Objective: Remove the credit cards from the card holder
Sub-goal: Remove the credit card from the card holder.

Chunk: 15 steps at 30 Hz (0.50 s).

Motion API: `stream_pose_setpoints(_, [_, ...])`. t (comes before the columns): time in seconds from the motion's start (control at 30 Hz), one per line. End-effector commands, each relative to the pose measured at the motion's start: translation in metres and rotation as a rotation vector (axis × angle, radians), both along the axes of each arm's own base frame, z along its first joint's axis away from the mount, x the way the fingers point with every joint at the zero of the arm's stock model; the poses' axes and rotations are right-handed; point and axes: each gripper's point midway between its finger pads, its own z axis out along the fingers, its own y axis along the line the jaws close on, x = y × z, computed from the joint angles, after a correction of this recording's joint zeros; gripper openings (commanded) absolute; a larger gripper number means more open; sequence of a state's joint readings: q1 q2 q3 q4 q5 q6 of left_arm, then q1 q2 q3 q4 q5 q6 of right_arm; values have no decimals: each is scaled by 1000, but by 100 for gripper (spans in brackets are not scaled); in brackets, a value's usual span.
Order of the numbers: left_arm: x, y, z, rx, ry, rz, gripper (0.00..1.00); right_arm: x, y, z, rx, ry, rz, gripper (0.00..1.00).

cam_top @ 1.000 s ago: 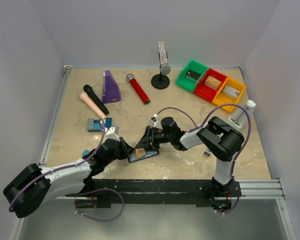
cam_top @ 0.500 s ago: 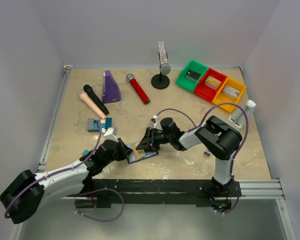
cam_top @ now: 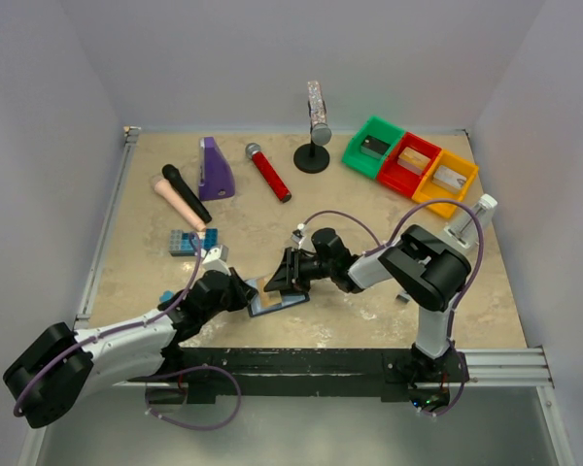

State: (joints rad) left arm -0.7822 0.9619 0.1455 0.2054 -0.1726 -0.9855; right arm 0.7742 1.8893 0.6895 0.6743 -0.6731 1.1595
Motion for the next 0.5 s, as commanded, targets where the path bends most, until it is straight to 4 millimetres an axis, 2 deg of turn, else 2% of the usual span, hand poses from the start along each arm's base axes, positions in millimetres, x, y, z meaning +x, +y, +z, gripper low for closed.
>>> stream_pose_setpoints(0.0, [-17,21,-32,114,85,7,5,-1,2,17,42,-48,11,43])
stream_pose_setpoints(0.1, [-17,22,-34,119,87,10,0,0,1,20,43,-56,4,42])
stream_pose_setpoints(0.47, [-18,26,-38,139,93,17,0,3,-9,22,12,-86,-21,39])
